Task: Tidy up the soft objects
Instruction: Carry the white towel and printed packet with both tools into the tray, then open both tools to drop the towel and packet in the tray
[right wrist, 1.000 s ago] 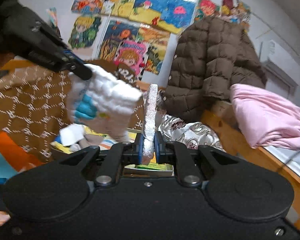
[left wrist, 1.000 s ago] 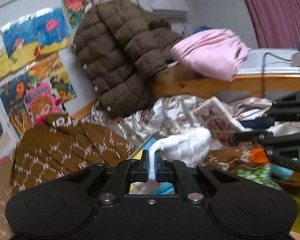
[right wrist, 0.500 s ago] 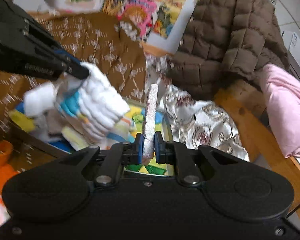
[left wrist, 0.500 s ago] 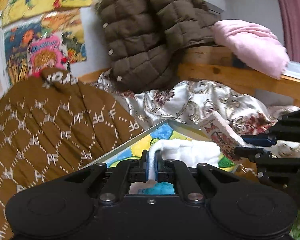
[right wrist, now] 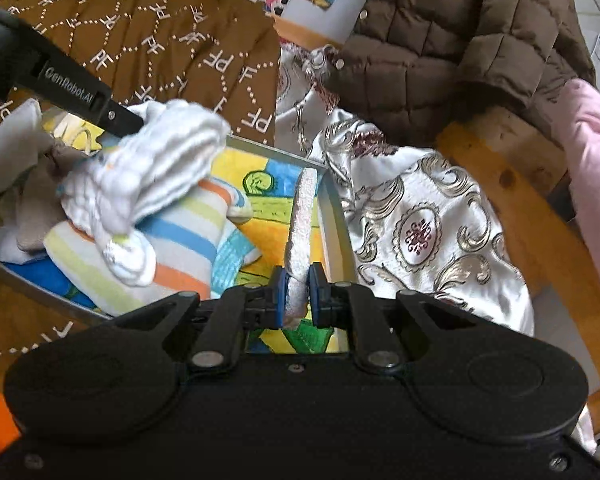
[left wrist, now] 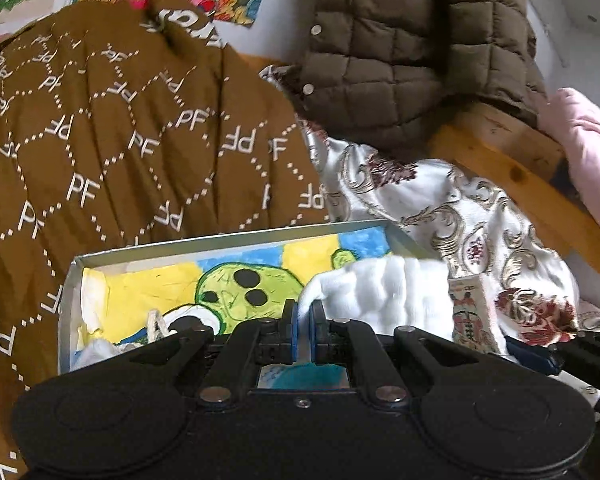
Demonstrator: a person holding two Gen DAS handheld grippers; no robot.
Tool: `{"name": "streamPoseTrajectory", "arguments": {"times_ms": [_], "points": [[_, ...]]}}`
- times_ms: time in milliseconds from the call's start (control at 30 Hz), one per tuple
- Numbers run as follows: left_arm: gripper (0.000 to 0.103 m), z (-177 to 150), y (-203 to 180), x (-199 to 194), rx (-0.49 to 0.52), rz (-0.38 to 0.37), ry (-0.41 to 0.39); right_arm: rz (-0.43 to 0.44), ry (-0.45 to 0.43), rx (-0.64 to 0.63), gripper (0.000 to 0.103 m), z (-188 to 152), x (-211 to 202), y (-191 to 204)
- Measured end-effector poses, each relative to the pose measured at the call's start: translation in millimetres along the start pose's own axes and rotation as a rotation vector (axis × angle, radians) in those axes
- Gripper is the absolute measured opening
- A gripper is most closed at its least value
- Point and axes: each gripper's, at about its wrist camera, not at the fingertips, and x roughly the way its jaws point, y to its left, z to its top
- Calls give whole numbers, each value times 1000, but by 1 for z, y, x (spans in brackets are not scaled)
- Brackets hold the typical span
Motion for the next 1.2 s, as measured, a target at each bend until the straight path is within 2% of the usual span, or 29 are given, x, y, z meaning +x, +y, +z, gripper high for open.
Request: {"name": "streamPoseTrajectory", "arguments": {"times_ms": [233,333,467,533,567,633,667,700,767,900,1000,1200], "points": [[11,-2,12,8,-56,-3,35,17,22,-2,7,8,21,5],[19,-2,10,5,-51,0,37,22,24,9,9,11,26,4],[19,-4,6,-2,-23,4,40,21,17,10,15,13,21,3],[24,-3,4,-7,-6,6,38,17,11,18,18,14,15,1],[25,-2,3,-10,0,8,34,16,8,26,23,15,12,-1],[30,-2,2,-16,7,16,28,13,-5,51,38,17,5,-5],[31,-1,1,-19,9,19,26,16,-16,70,52,18,1,-8],[33,-1,1,-23,11,24,26,18,-24,88,62,19,-3,-11],[35,0,-1,-30,21,34,24,15,-31,112,65,21,-10,-16],[45,3,-7,-54,53,45,-12,22,-77,165,87,25,-34,-26],[48,8,-13,-75,69,36,-48,15,-117,177,95,29,-57,-33],[55,15,-26,-117,96,39,-108,-27,-172,158,100,46,-103,-42]]}}
